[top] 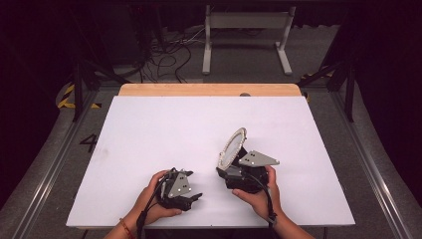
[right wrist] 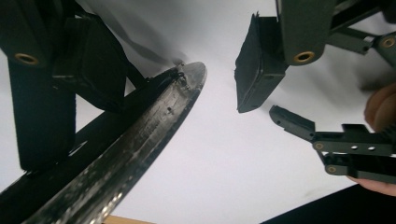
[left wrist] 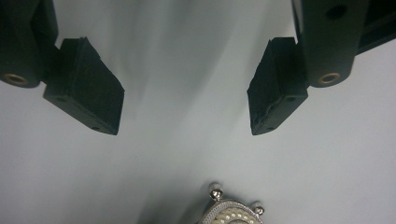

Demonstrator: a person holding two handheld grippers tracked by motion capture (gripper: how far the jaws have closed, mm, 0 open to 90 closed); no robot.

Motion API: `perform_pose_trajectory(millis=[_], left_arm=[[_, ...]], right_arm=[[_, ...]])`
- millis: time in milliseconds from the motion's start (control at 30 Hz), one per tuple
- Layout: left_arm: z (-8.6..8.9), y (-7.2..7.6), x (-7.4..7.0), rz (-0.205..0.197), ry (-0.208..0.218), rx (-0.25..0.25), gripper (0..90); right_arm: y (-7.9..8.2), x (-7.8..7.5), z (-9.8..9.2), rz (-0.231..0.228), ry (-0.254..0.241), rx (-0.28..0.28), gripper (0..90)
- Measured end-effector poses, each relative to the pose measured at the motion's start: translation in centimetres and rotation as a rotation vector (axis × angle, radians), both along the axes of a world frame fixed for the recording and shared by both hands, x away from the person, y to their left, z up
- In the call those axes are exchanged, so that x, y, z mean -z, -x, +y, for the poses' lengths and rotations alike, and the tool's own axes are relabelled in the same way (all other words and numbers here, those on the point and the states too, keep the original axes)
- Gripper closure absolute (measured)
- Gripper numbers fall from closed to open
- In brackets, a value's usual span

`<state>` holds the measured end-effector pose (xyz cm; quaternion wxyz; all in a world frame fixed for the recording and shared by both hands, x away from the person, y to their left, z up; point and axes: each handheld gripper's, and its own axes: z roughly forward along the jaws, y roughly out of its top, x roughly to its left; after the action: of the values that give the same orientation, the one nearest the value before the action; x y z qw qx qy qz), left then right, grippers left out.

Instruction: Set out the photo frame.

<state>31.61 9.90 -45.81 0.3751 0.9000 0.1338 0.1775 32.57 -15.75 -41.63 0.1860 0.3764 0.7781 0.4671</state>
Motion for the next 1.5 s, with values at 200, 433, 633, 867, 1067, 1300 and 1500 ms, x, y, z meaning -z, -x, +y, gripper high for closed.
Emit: perform_pose_trajectory(millis=[200, 433, 633, 867, 1067, 1300, 1500], left_arm=[[0.2, -0.1, 0.1, 0.003, -0.009, 0.001, 27.5], [0.3, -0.3, 0.1, 0.001, -0.008, -0.002, 27.0], [0.4, -0.5, 0.1, 0.002, -0.010, -0.005, 26.6], [0.6, -0.6, 0.0, 0.005, -0.012, -0.015, 25.9], [0.8, -0.8, -0.1, 0.001, -0.003, -0.022, 25.3], [0.8, -0.8, -0.1, 0.001, -0.002, -0.025, 24.9], [0.8, -0.8, -0.2, -0.007, -0.006, -0.025, 24.6]], right_arm=[[0.0, 0.8, 0.2, -0.003, 0.008, 0.061, 46.2], [0.0, 1.3, 0.7, -0.023, 0.000, 0.109, 49.3], [0.0, 1.3, 0.5, -0.020, -0.009, 0.101, 52.2], [-0.1, 1.4, -0.3, -0.003, -0.018, 0.062, 56.5], [-0.3, 1.3, -1.0, 0.019, -0.030, 0.012, 56.9], [-0.4, 1.0, -1.9, 0.034, -0.023, -0.036, 58.8], [-0.4, 0.8, -2.4, 0.043, -0.007, -0.071, 59.3]])
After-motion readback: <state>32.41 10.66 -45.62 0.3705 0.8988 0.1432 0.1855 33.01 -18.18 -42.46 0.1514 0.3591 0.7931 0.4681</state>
